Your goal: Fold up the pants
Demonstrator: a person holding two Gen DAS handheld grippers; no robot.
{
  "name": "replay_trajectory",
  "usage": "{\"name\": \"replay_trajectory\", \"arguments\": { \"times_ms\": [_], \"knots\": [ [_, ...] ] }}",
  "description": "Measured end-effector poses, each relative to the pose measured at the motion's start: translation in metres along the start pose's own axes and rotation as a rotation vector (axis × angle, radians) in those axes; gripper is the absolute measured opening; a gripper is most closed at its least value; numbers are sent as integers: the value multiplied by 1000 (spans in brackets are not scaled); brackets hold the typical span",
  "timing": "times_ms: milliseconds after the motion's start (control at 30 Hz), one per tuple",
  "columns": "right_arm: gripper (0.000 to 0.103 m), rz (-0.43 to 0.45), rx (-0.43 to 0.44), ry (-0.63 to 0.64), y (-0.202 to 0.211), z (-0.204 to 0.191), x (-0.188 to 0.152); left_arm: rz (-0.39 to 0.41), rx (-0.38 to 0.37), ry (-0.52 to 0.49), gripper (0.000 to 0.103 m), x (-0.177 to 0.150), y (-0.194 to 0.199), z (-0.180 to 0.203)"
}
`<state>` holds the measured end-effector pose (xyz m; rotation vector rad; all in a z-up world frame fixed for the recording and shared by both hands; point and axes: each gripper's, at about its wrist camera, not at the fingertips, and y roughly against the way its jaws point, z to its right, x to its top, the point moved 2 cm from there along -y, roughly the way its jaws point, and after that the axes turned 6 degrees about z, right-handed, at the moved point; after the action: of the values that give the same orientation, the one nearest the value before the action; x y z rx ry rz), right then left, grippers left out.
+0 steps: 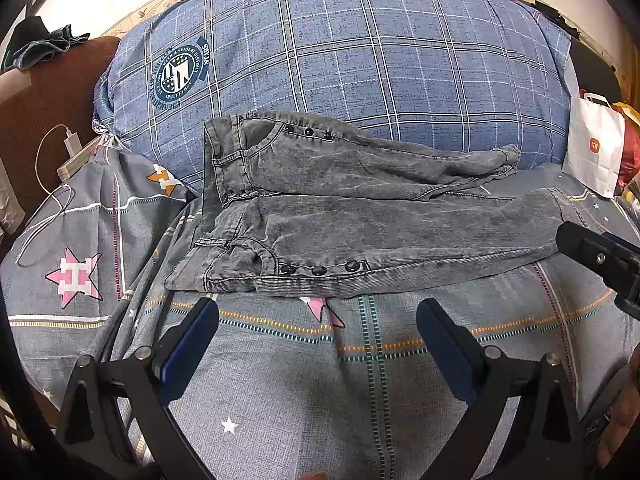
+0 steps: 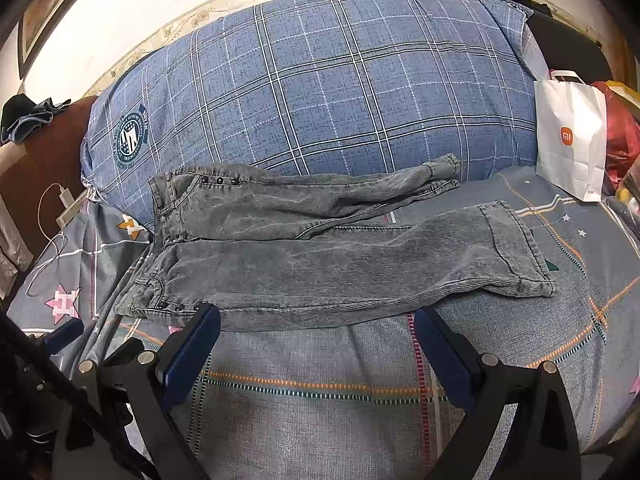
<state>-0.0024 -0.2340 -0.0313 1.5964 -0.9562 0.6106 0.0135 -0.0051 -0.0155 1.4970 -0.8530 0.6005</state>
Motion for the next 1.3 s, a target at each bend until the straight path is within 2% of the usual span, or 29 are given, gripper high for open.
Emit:
{"name": "replay_trajectory", "arguments": {
  "times_ms": [1100, 1300],
  "knots": [
    [100, -1, -3, -4, 1, 2, 3, 3, 5, 3, 99, 4, 1, 0],
    [99, -26, -20, -14, -1, 6, 16, -27, -31, 41, 99, 19, -6, -10]
  ]
}}
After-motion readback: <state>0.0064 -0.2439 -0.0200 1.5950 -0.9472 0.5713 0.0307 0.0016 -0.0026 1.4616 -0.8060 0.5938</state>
